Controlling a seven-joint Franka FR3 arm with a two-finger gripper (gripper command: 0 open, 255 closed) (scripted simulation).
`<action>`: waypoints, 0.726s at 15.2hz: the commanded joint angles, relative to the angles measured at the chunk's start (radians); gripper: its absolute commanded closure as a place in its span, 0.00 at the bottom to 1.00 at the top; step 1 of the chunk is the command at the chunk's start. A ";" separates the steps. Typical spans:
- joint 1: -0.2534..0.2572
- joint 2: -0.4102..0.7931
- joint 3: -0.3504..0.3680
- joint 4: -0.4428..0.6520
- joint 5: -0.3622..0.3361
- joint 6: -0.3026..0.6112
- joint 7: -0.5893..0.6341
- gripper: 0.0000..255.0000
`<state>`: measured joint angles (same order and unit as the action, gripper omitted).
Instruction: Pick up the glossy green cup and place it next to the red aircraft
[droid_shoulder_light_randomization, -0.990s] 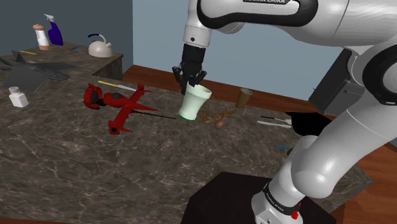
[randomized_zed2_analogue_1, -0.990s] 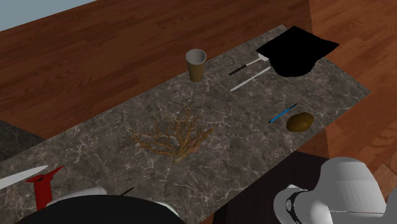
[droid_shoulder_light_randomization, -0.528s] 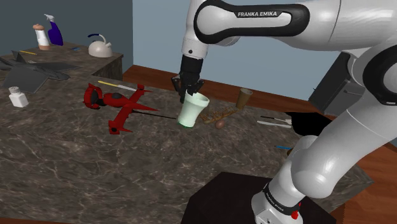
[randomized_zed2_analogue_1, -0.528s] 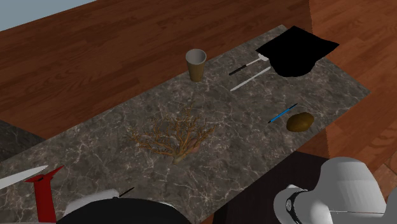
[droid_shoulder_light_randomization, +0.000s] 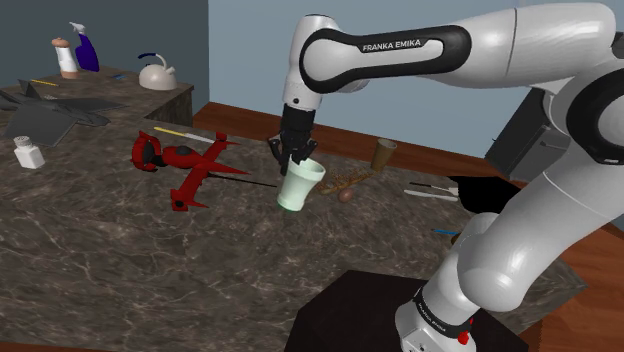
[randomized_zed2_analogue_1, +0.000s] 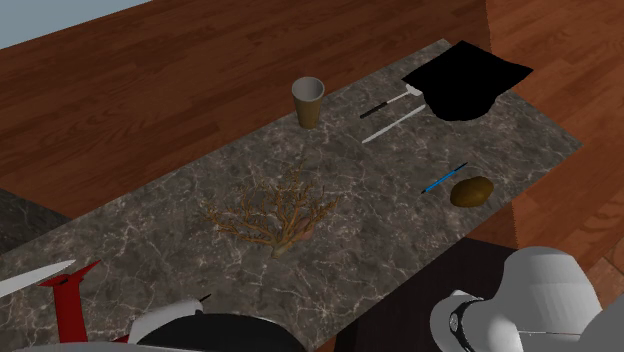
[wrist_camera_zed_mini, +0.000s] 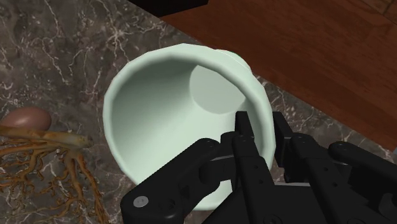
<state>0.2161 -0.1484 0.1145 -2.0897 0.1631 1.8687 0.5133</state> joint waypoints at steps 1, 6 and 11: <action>0.001 0.007 0.002 -0.021 0.001 0.029 -0.002 1.00; 0.002 0.025 0.004 -0.070 0.004 0.095 -0.009 1.00; 0.004 0.048 0.006 -0.114 0.006 0.162 -0.017 1.00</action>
<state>0.2202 -0.1065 0.1205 -2.1938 0.1690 2.0144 0.4997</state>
